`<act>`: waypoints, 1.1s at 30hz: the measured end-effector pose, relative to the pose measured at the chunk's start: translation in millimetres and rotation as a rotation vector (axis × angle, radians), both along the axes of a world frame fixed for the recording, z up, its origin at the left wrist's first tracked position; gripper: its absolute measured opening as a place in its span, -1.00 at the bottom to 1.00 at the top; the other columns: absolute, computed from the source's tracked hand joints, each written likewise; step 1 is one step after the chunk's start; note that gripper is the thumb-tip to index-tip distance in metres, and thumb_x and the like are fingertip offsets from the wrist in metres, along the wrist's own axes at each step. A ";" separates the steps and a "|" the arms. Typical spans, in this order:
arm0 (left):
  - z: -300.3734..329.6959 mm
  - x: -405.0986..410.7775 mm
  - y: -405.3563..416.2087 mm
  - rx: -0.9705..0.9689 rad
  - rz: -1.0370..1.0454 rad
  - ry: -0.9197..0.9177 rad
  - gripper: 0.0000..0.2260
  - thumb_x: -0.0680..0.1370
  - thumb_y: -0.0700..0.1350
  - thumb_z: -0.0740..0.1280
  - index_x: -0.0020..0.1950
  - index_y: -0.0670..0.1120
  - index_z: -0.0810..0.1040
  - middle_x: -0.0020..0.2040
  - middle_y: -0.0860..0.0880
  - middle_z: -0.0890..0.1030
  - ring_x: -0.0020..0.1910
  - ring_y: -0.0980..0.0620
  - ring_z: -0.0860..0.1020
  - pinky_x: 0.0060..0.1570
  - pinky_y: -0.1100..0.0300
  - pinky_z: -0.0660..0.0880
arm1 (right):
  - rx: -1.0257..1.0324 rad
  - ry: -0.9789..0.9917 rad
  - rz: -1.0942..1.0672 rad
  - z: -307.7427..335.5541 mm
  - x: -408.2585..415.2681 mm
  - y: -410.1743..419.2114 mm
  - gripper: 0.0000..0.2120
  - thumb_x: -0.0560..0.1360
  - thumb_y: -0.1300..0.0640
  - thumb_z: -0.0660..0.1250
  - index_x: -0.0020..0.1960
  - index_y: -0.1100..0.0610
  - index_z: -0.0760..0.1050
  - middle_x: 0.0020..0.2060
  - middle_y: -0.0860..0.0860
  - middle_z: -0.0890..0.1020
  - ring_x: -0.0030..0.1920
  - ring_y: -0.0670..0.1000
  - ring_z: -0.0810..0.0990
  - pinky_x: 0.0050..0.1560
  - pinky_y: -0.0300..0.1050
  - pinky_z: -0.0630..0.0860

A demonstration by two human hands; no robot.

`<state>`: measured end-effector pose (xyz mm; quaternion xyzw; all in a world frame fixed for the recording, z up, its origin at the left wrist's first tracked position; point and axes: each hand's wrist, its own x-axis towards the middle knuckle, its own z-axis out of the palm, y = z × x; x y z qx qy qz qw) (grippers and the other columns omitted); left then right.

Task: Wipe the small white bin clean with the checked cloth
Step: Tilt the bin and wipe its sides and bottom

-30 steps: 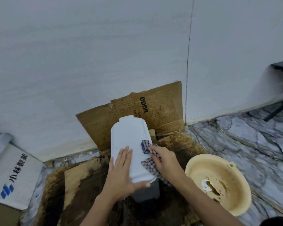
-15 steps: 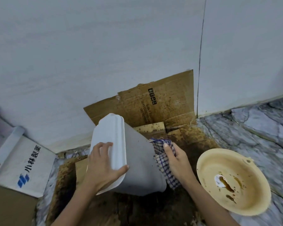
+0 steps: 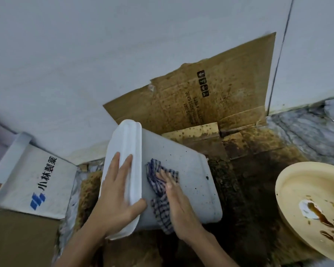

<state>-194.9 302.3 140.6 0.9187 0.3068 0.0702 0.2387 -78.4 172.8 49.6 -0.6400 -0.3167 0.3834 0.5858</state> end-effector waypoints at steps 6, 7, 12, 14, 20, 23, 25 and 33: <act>-2.5 -17.6 9.9 -0.054 0.079 -0.023 -0.02 0.25 0.36 0.29 0.63 0.24 0.01 0.67 0.26 -0.13 0.52 0.48 -0.20 0.44 0.04 0.08 | -0.140 -0.415 0.094 -28.7 33.4 35.7 -0.55 0.69 -0.16 -0.10 0.57 -0.28 -0.05 0.49 -0.46 -0.15 0.48 -0.41 -0.28 0.56 -0.07 -0.20; -2.5 -17.5 10.4 -0.054 0.080 -0.018 -0.01 0.25 0.36 0.30 0.63 0.25 0.00 0.67 0.27 -0.14 0.49 0.53 -0.21 0.42 0.06 0.08 | -0.149 -0.464 0.080 -28.0 33.2 45.5 -0.52 0.70 -0.13 -0.08 0.59 -0.22 -0.10 0.52 -0.40 -0.17 0.49 -0.37 -0.30 0.56 -0.04 -0.23; -2.9 -13.2 8.1 -0.029 0.083 0.009 -0.03 0.26 0.31 0.28 0.63 0.32 -0.04 0.65 0.33 -0.18 0.47 0.57 -0.22 0.37 0.06 0.17 | 0.032 -0.492 0.050 -23.0 -1.8 47.2 -0.49 0.69 -0.16 -0.18 0.61 -0.15 -0.13 0.59 -0.27 -0.13 0.55 -0.27 -0.22 0.51 -0.22 -0.31; -3.4 -15.0 7.8 -0.032 0.081 0.010 -0.02 0.25 0.29 0.29 0.63 0.35 -0.05 0.64 0.37 -0.19 0.47 0.57 -0.20 0.32 0.06 0.20 | 0.027 -0.568 0.018 -39.9 -11.8 24.4 -0.50 0.69 -0.17 -0.21 0.61 -0.17 -0.12 0.60 -0.27 -0.08 0.58 -0.22 -0.14 0.53 -0.23 -0.25; 0.2 -15.0 5.6 -0.035 0.070 0.008 -0.03 0.25 0.28 0.29 0.63 0.35 -0.05 0.63 0.39 -0.20 0.48 0.57 -0.15 0.31 0.09 0.22 | -0.351 -0.526 -0.054 -53.4 47.3 51.0 -0.44 0.66 -0.22 -0.22 0.60 -0.10 -0.26 0.58 -0.14 -0.27 0.57 -0.12 -0.31 0.57 0.02 -0.28; 0.7 -12.6 2.6 -0.036 0.057 0.010 -0.04 0.26 0.28 0.27 0.63 0.33 -0.05 0.63 0.37 -0.21 0.52 0.51 -0.16 0.32 0.07 0.22 | -0.145 -0.585 -0.027 -21.4 25.1 85.6 -0.46 0.66 -0.23 -0.21 0.59 -0.19 -0.25 0.59 -0.20 -0.23 0.56 -0.18 -0.33 0.55 -0.03 -0.31; 0.5 -12.1 1.1 -0.029 0.040 0.001 -0.05 0.28 0.28 0.27 0.63 0.34 -0.05 0.63 0.36 -0.22 0.53 0.48 -0.20 0.34 0.06 0.20 | 0.037 -0.624 0.022 -19.1 -1.8 71.5 -0.50 0.67 -0.21 -0.19 0.59 -0.25 -0.17 0.60 -0.25 -0.12 0.57 -0.20 -0.22 0.52 -0.15 -0.29; 2.7 -9.1 -0.6 -0.025 0.046 0.007 -0.03 0.25 0.28 0.26 0.62 0.38 -0.09 0.61 0.41 -0.25 0.62 0.29 -0.15 0.37 0.06 0.19 | -0.436 -0.466 -0.097 -76.9 80.7 48.0 -0.49 0.69 -0.09 -0.18 0.60 -0.13 -0.24 0.59 -0.15 -0.24 0.58 -0.12 -0.28 0.58 0.05 -0.23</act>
